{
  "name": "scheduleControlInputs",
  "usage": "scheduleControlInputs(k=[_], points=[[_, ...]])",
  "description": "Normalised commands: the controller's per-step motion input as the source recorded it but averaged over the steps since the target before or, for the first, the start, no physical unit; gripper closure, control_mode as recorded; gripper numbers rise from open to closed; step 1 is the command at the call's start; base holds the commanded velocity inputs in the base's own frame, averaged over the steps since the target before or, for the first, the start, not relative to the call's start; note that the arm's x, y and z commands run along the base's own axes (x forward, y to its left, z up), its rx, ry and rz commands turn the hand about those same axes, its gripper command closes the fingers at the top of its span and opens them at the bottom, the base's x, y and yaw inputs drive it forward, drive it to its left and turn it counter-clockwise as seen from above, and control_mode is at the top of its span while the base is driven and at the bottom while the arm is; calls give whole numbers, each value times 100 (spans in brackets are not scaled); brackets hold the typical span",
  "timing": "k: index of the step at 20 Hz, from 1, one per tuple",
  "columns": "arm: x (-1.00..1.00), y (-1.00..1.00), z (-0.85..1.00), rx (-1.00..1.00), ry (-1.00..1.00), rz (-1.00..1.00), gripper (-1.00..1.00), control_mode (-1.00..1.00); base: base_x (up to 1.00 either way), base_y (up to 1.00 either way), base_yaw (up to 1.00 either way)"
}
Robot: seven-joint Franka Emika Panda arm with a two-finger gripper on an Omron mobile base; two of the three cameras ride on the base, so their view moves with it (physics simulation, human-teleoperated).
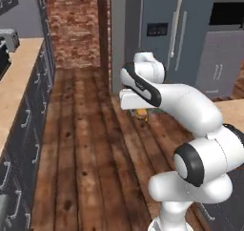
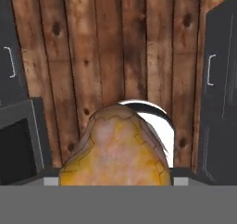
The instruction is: Take the chicken drumsticks from the pan and place one on each plate on the dining counter.
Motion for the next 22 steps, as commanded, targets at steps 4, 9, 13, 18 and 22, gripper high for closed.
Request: scheduleControlInputs(k=[4,9,13,18,22], points=[[0,0,0,0,0,0,100,100,4,0,-100],[0,0,0,0,0,0,100,100,15,5,-100],[0,0,0,0,0,0,100,100,25,16,-100],[0,0,0,0,0,0,100,100,27,32,-92],[0,0,0,0,0,0,100,100,22,53,-59]])
